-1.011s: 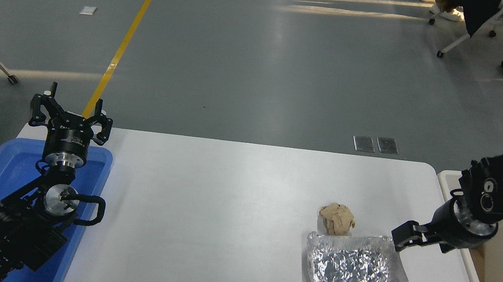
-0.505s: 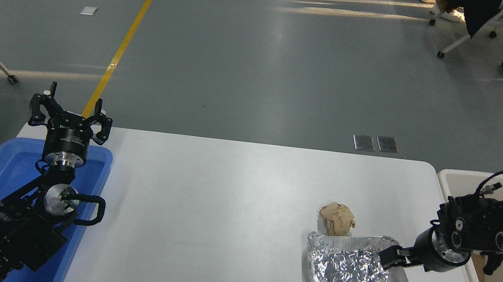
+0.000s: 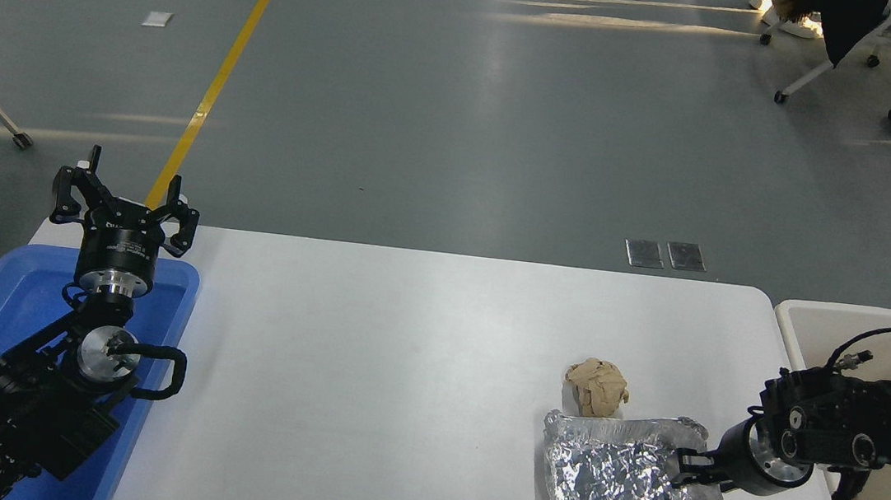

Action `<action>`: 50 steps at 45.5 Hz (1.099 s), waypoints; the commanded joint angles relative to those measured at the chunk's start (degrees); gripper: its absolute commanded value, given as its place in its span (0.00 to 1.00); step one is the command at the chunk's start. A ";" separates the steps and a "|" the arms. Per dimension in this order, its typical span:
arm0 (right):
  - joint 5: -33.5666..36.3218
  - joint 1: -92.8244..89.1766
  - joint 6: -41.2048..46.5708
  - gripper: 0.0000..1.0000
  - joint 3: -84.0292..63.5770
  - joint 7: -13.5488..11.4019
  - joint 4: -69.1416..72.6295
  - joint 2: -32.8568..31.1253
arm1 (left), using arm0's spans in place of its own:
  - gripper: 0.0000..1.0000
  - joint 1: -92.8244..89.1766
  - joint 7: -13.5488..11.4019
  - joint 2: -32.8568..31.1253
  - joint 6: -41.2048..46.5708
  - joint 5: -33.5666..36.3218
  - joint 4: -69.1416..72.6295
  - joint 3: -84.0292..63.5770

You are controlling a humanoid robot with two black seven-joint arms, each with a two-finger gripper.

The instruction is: Pick up foil plate and place in dustbin

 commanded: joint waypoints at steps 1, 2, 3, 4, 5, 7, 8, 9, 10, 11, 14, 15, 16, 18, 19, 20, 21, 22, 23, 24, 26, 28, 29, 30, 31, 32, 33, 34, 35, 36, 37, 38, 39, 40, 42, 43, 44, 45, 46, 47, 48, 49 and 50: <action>0.34 -0.13 0.66 0.00 0.36 0.20 -0.40 -0.08 | 0.99 -0.09 0.00 -0.09 0.00 0.04 0.00 0.01; 0.34 0.13 0.66 0.00 0.18 0.20 -0.40 -0.17 | 0.99 -0.09 0.00 0.00 0.00 0.04 0.00 0.01; 0.25 0.48 0.66 0.00 -0.17 0.20 -0.31 -0.26 | 0.99 -0.09 0.00 0.00 0.00 0.04 0.00 0.01; 0.25 0.66 0.75 0.00 -0.34 0.29 -0.14 -0.35 | 0.99 -0.09 0.00 0.00 0.00 0.04 0.00 0.01; 0.16 0.92 0.75 0.00 -0.52 0.29 0.04 -0.70 | 0.99 -0.09 0.00 0.00 0.00 0.04 0.00 0.01; 0.16 2.58 1.71 0.00 -1.22 0.38 0.83 -2.63 | 0.99 -0.09 0.00 0.00 -0.09 0.04 0.00 0.01; 0.16 3.11 1.89 0.00 -1.57 0.38 1.35 -3.16 | 0.99 -0.09 0.00 0.00 -0.09 0.04 0.00 0.01; 0.16 3.73 1.89 0.00 -1.84 0.38 1.97 -3.60 | 0.99 -0.09 0.00 0.00 -0.09 0.04 0.00 0.01; 0.16 4.34 1.98 0.00 -2.19 0.46 2.67 -4.12 | 0.99 -0.09 0.00 0.00 -0.09 0.04 0.00 0.01; 0.16 5.13 1.98 0.00 -2.63 0.47 3.46 -4.82 | 0.99 -0.09 0.00 0.00 -0.09 0.04 0.00 0.01; 0.07 8.56 2.07 0.00 -4.38 0.47 6.44 -7.37 | 0.99 -0.09 0.00 0.00 -0.09 0.04 0.00 0.01; 0.07 9.87 2.07 0.00 -5.17 0.38 7.67 -8.25 | 0.99 -0.09 0.00 0.00 -0.09 0.04 0.00 0.01; 0.07 11.28 2.07 0.00 -6.14 0.46 8.90 -9.13 | 0.99 -0.09 0.00 0.00 -0.09 0.04 0.00 0.01; 0.07 14.44 2.16 0.00 -8.16 0.38 11.63 -10.89 | 0.99 -0.09 0.00 0.00 -0.09 0.04 0.00 0.01; -0.01 16.37 2.33 0.00 -9.21 0.46 13.21 -11.85 | 0.99 -0.09 0.00 -0.09 -0.09 0.04 0.00 0.01; -0.01 18.30 2.51 0.00 -10.27 0.47 14.53 -12.82 | 0.99 -0.09 0.00 0.00 -0.09 0.04 0.00 0.01; -0.01 20.32 2.77 0.00 -11.32 0.47 15.93 -13.87 | 0.99 -0.09 0.00 0.00 -0.09 0.04 0.00 0.01; -0.01 22.26 2.95 0.00 -12.38 0.47 17.25 -14.75 | 0.99 -0.09 0.00 0.00 -0.09 0.04 0.00 0.01; -0.01 24.45 3.30 0.00 -13.43 0.47 18.48 -15.72 | 0.99 -0.09 0.00 0.00 -0.09 0.04 0.00 0.01; 0.07 26.56 3.65 0.00 -14.40 0.47 19.89 -16.51 | 0.99 -0.09 0.00 0.00 -0.09 0.04 0.00 0.01; 0.07 31.39 4.53 0.00 -16.51 0.38 22.44 -18.01 | 0.99 -0.09 0.00 0.00 -0.09 0.04 0.00 0.01; 0.16 36.05 5.58 0.00 -18.70 0.38 24.55 -19.06 | 0.99 -0.09 0.00 0.00 -0.09 0.04 0.00 0.01; 0.16 38.51 6.28 0.00 -19.84 0.38 25.52 -19.50 | 0.99 -0.09 0.00 0.00 -0.09 0.04 0.00 0.01; 0.16 40.89 6.90 0.00 -20.99 0.38 26.40 -19.94 | 0.99 -0.09 0.00 0.00 -0.09 0.04 0.00 0.01; 0.25 43.52 7.77 0.00 -22.22 0.38 27.19 -20.30 | 0.99 -0.09 0.00 0.00 -0.09 0.13 0.00 0.01; 0.34 45.81 8.74 0.00 -23.45 0.46 27.81 -20.47 | 0.99 -0.09 0.00 0.00 -0.09 0.04 0.00 0.01; 0.42 48.01 9.62 0.00 -24.59 0.47 28.34 -20.48 | 0.99 -0.09 0.00 -0.09 -0.09 0.13 0.00 0.01; 0.51 50.38 10.50 0.00 -25.73 0.47 28.69 -20.48 | 0.99 -0.09 0.00 -0.09 -0.17 0.13 0.00 0.01; 0.60 52.58 11.46 0.00 -26.70 0.55 28.95 -20.48 | 0.99 -0.17 0.00 -0.09 -0.18 0.13 0.00 0.01; 0.77 54.86 12.34 0.00 -27.58 0.55 29.13 -20.48 | 0.99 -0.09 0.00 -0.09 -0.18 0.13 0.00 0.01; 1.12 57.06 13.40 0.00 -28.37 0.55 29.31 -20.39 | 0.99 -0.17 0.00 -0.09 -0.18 0.13 0.00 0.01; 1.56 59.43 14.45 0.00 -29.08 0.64 29.39 -20.21 | 0.99 -0.17 0.00 -0.09 -0.18 0.13 0.00 0.01; 2.18 61.54 15.68 0.00 -29.69 0.64 29.40 -20.13 | 0.99 -0.17 0.00 -0.09 -0.26 0.13 0.00 0.01; 2.88 63.65 16.91 0.00 -30.22 0.64 29.40 -20.04 | 0.99 -0.17 0.00 -0.09 -0.26 0.13 0.00 0.01; 3.94 67.70 19.63 0.00 -31.19 0.73 29.40 -19.69 | 0.99 -0.17 0.00 -0.09 -0.26 0.13 0.00 0.01; 4.29 69.54 21.04 0.00 -31.63 0.73 29.40 -19.34 | 0.99 -0.17 0.00 -0.09 -0.26 0.13 0.00 0.01; 4.29 71.30 22.36 0.00 -32.07 0.73 29.40 -18.90 | 0.99 -0.17 0.00 -0.09 -0.35 0.13 0.00 0.01; 4.29 72.97 23.50 0.00 -32.42 0.73 29.40 -18.46 | 0.99 -0.09 0.00 -0.09 -0.35 0.13 0.00 0.01; 4.38 74.64 24.73 0.00 -32.69 0.73 29.40 -18.11 | 0.99 -0.17 0.00 -0.09 -0.35 0.13 0.00 0.01; 4.38 76.14 25.96 0.00 -32.86 0.82 29.40 -17.84 | 0.99 -0.17 0.00 -0.09 -0.35 0.13 0.00 0.01; 4.38 77.55 27.02 0.00 -33.04 0.82 29.40 -17.58 | 0.99 -0.17 0.00 -0.09 -0.35 0.13 0.00 0.01; 4.38 78.78 27.99 0.00 -33.13 0.73 29.40 -17.40 | 0.99 -0.17 0.00 -0.09 -0.35 0.13 0.00 0.01; 4.38 79.92 28.87 0.00 -33.30 0.73 29.40 -17.23 | 0.99 -0.17 0.00 -0.09 -0.35 0.13 0.00 0.01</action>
